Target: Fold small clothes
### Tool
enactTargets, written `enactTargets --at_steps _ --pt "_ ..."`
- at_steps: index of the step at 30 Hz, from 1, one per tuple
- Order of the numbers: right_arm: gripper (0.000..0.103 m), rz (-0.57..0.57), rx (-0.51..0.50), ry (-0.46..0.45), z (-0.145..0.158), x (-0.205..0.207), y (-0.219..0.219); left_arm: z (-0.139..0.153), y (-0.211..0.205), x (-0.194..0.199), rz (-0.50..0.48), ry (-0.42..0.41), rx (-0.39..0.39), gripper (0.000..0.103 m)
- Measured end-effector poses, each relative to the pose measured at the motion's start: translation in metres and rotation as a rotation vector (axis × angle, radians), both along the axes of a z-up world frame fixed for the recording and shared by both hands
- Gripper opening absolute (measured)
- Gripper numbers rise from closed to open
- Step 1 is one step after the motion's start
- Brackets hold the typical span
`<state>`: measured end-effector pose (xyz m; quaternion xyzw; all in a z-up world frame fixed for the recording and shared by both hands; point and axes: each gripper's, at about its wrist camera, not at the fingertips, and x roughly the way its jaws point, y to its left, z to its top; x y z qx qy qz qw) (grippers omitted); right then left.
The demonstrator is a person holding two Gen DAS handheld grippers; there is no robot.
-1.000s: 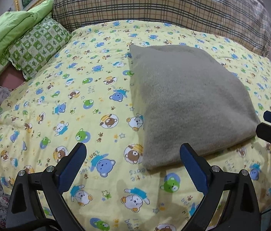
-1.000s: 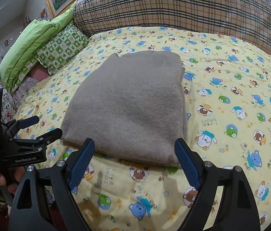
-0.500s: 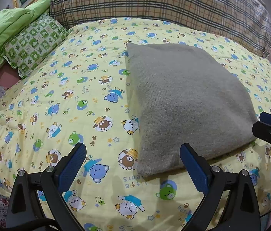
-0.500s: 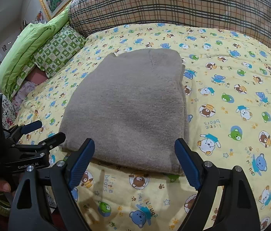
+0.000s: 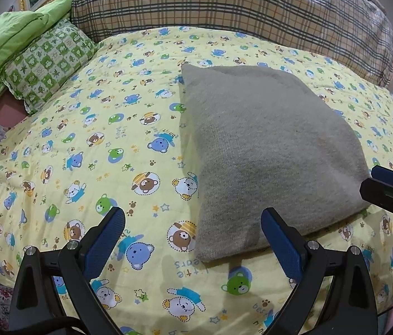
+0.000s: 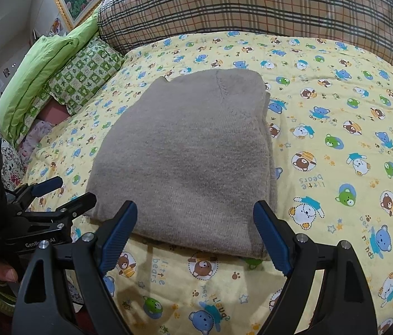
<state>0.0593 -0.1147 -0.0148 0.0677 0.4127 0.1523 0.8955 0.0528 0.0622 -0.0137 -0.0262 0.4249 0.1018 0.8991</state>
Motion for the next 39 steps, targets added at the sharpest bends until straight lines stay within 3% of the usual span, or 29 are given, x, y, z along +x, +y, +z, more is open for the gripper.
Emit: enactTargets --at_steps 39 --pt "0.086 0.002 0.005 0.000 0.0055 0.0013 0.0038 0.0045 -0.0071 -0.0022 -0.017 -0.011 -0.013 0.098"
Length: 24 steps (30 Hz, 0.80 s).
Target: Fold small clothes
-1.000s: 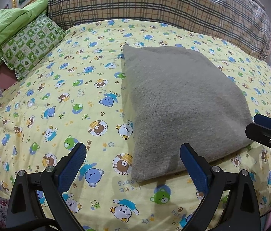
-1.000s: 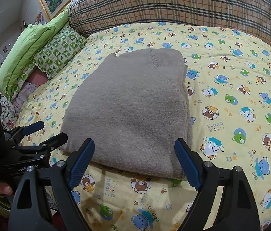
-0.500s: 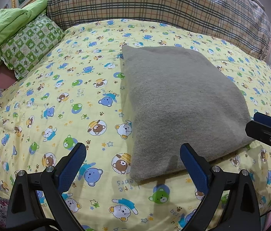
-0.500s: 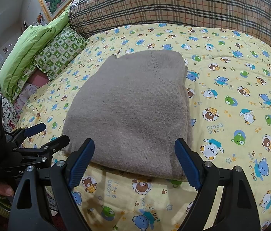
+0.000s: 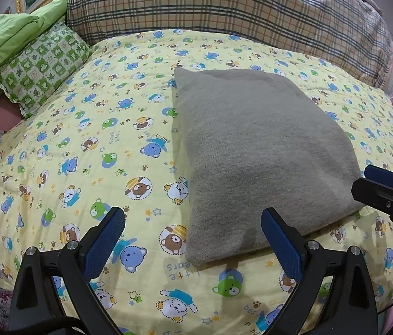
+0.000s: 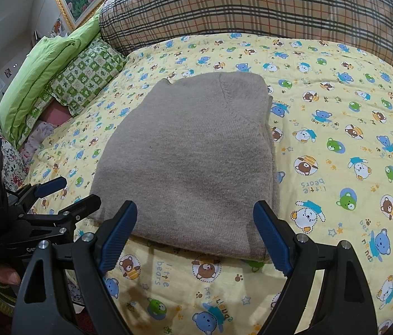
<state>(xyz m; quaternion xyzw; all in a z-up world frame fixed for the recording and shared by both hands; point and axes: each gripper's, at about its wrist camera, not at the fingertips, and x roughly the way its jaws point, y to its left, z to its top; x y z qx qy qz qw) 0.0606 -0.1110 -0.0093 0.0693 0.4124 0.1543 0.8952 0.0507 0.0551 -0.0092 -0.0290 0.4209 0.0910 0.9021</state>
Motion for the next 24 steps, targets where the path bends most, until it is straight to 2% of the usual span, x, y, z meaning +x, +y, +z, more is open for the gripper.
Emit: enactTargets --at_steps 24 --pt "0.086 0.005 0.005 -0.007 0.0061 0.0033 0.0036 0.0054 0.0003 0.0048 -0.001 -0.016 0.002 0.098"
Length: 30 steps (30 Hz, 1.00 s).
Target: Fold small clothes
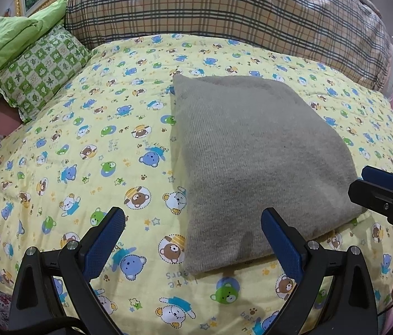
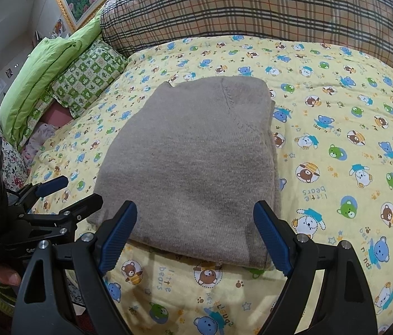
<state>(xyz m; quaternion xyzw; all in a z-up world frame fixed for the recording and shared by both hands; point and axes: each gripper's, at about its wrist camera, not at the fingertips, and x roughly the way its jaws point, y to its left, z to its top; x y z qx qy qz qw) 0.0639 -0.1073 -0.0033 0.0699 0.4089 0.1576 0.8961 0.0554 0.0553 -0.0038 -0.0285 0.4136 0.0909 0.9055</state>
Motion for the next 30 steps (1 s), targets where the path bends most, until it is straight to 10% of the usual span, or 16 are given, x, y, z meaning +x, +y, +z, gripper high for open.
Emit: enactTargets --at_steps 30 --pt "0.086 0.006 0.011 0.002 0.004 0.022 -0.009 0.003 0.006 0.021 0.016 0.016 0.021 0.098"
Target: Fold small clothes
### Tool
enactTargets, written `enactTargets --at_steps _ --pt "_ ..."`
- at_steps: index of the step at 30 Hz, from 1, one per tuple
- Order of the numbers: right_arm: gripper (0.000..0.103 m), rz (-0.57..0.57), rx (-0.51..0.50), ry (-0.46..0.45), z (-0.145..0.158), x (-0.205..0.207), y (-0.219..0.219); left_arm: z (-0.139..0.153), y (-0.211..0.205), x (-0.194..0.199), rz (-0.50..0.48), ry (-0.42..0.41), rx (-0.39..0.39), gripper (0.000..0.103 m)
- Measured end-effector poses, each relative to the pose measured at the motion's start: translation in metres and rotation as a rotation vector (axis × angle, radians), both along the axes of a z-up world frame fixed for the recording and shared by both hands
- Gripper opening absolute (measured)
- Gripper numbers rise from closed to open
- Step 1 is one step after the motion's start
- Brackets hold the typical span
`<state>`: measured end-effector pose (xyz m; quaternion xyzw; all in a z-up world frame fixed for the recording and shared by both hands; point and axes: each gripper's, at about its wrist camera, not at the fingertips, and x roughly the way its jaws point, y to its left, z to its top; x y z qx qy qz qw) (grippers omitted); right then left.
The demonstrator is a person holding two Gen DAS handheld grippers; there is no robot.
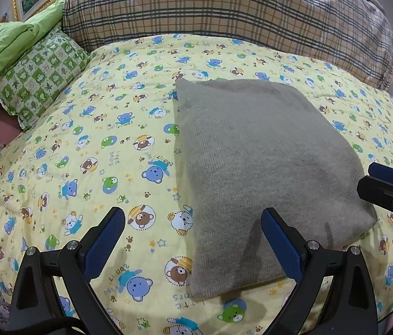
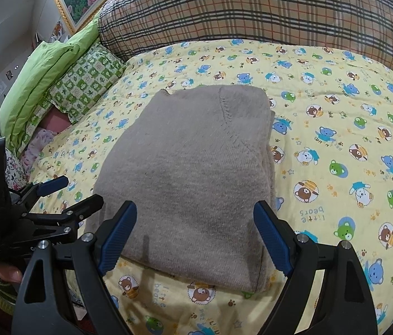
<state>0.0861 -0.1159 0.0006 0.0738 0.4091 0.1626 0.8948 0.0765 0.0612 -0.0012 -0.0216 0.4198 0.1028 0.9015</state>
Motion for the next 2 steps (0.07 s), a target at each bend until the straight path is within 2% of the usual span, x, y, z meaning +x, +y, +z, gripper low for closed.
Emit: enactTargets --at_steps 2 --pt "0.086 -0.004 0.007 0.007 -0.0024 0.0031 -0.0028 -0.0003 0.0015 0.0015 0.004 0.000 -0.007 0.098"
